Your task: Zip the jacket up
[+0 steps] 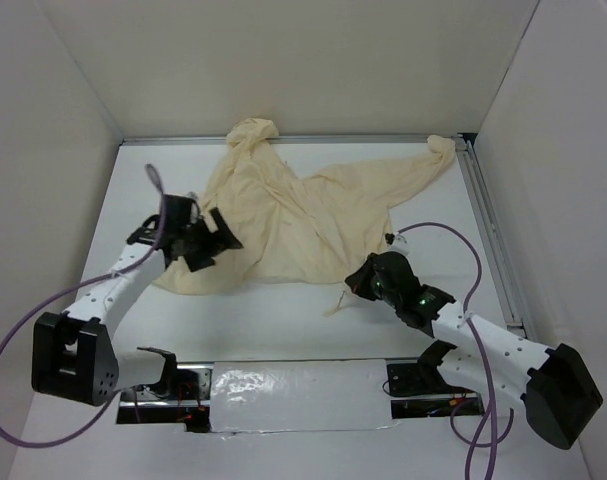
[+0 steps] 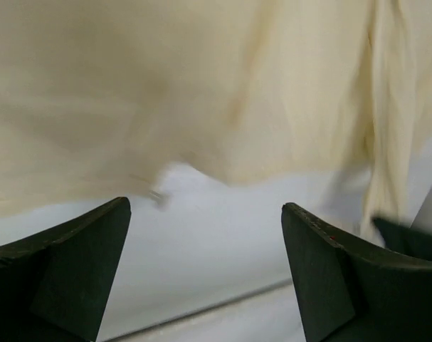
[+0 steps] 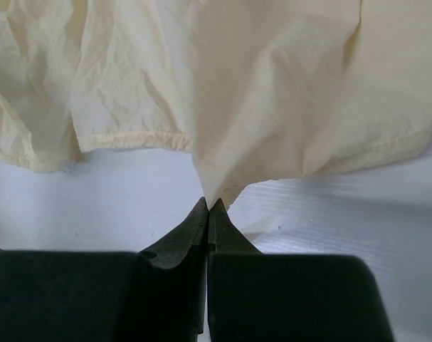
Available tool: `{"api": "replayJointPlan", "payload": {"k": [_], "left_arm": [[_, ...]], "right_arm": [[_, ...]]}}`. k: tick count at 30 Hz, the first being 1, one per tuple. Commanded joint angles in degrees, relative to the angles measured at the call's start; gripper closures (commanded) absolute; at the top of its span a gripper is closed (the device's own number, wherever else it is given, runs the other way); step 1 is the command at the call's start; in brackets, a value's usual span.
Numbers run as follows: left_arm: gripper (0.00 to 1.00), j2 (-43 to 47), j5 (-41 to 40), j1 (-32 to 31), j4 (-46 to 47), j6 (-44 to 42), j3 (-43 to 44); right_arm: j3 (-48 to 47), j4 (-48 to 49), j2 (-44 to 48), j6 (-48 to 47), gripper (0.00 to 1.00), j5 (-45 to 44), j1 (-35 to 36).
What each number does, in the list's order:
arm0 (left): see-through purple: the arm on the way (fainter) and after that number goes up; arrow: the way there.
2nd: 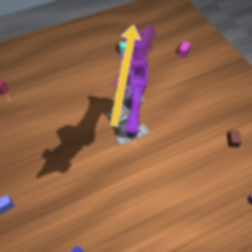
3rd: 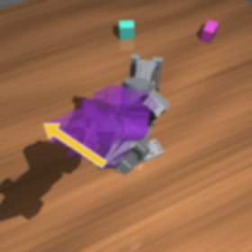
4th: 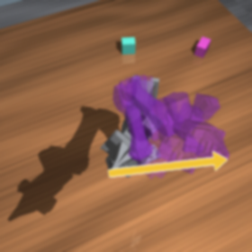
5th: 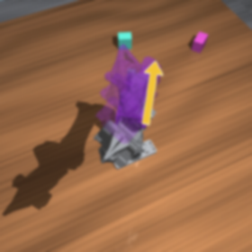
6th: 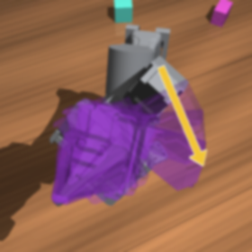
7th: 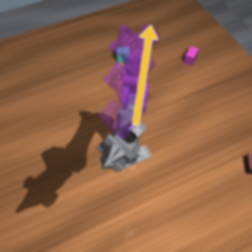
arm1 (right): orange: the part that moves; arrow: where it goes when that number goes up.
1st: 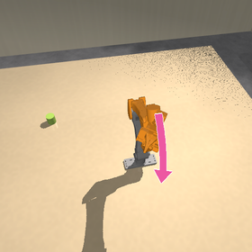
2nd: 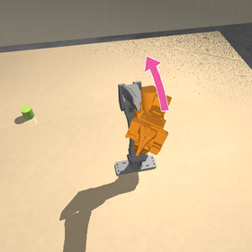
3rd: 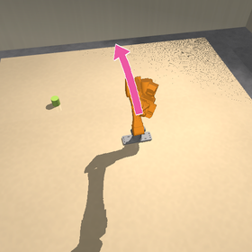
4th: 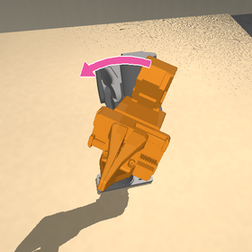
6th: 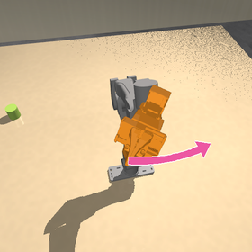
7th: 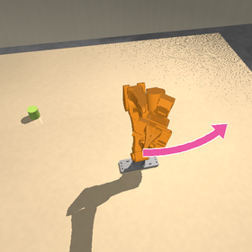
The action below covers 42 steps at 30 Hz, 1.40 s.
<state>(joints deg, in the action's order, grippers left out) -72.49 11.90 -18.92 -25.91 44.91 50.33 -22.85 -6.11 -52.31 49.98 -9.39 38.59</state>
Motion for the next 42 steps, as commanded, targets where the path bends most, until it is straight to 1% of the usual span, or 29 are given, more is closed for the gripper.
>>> {"api": "replayJointPlan", "payload": {"k": [1, 2, 3, 5, 6, 10, 11, 14, 18, 19, 22, 24, 25, 27, 28, 29, 32, 35, 36, 38, 39, 40, 41, 42], "left_arm": [[0.01, 4.0, -1.1, 14.4, -4.5, 2.7, -1.3], [0.01, 4.0, -0.7, 21.7, -5.3, 2.8, -1.5], [0.01, 3.8, -0.7, 24.9, -6.4, 3.3, -1.4], [0.01, 3.2, -1.6, 28.7, -7.1, 5.0, -1.7], [0.01, 2.9, -1.5, 31.5, -6.7, 5.2, -2.2], [0.01, 1.5, -5.1, 37.5, -6.7, 6.0, -2.4], [0.01, 0.2, -5.0, 40.1, -6.2, 5.7, -2.6], [0.01, -3.0, -4.6, 44.9, -5.3, 5.3, -2.6], [0.01, -4.9, -6.3, 47.7, -4.7, 5.5, -3.6], [0.01, -4.9, -5.1, 47.9, -2.2, 5.4, -4.3], [0.01, -5.9, -1.9, 48.2, 1.0, 5.0, -6.0], [0.01, -8.5, -0.3, 48.2, 2.7, 4.3, -5.6], [0.03, -10.7, 0.3, 48.1, 2.8, 4.0, -4.5], [0.35, -13.3, 3.1, 48.0, 4.5, 1.7, -3.6], [0.85, -13.9, 3.5, 48.0, 4.1, 1.7, -2.2], [1.00, -14.3, 4.0, 47.7, 3.4, 2.1, -1.6], [1.00, -13.5, 3.8, 46.0, 3.1, 1.1, 0.4], [1.00, -8.1, 4.3, 41.2, 4.5, -0.7, 0.4], [1.00, -3.9, 4.9, 37.0, 5.8, -1.8, -0.5], [1.00, 0.2, 5.2, 31.2, 6.8, -4.6, -1.2], [1.00, 4.2, 5.8, 20.9, 6.2, -6.0, -1.5], [1.00, 4.3, 5.8, 20.8, 6.2, -6.0, -1.5], [1.00, 5.1, 5.2, 16.5, 5.9, -6.9, -1.5], [1.00, 5.6, 4.1, 7.6, 5.2, -7.5, -1.5]], "right_arm": [[0.3, -0.7, 1.8, -0.8, 1.00, -1.9, -0.6], [0.1, -0.5, 1.7, -1.4, 1.00, -1.0, -1.5], [0.0, -0.5, 1.7, -1.3, 1.00, -0.8, -1.9], [-0.2, 0.2, 1.6, -1.6, 1.00, 0.2, -2.6], [-0.3, 0.5, 1.5, -2.2, 1.00, 1.4, -3.4], [-1.2, 0.0, 1.0, -3.7, 1.00, 3.8, -5.8], [-1.5, 0.1, 1.0, -4.0, 1.00, 4.1, -6.3], [-1.8, 0.7, 0.7, -5.2, 1.00, 6.0, -8.6], [-2.2, 1.7, -0.7, -6.4, 1.00, 9.1, -11.1], [-2.2, 2.1, -1.0, -6.3, 1.00, 10.7, -11.9], [-2.2, 3.1, -1.9, -5.9, 1.00, 12.5, -12.6], [-2.1, 3.4, -1.8, -5.9, 1.00, 13.0, -12.8], [-2.3, 3.1, -1.7, -5.8, 1.00, 12.6, -13.0], [-2.2, 2.7, -0.9, -5.6, 1.00, 12.1, -13.0], [-2.2, 2.5, -0.3, -5.4, 1.00, 11.4, -13.3], [-2.2, 2.4, 0.2, -5.3, 1.00, 11.2, -13.3], [-1.8, 2.4, 1.2, -5.1, 1.00, 11.1, -13.4], [-1.5, 1.5, 1.7, -5.2, 1.00, 10.9, -13.4], [-1.5, 1.1, 1.8, -5.2, 1.00, 10.4, -13.4], [-1.1, 0.3, 2.7, -5.4, 1.00, 9.6, -13.4], [-0.8, -0.1, 3.1, -5.2, 1.00, 8.0, -13.7], [-0.8, -0.1, 3.1, -5.2, 1.00, 8.0, -13.7], [-1.0, -1.2, 2.8, -5.2, 1.00, 6.9, -14.1], [-1.2, -1.7, 2.2, -5.2, 1.00, 6.6, -15.0]]}}
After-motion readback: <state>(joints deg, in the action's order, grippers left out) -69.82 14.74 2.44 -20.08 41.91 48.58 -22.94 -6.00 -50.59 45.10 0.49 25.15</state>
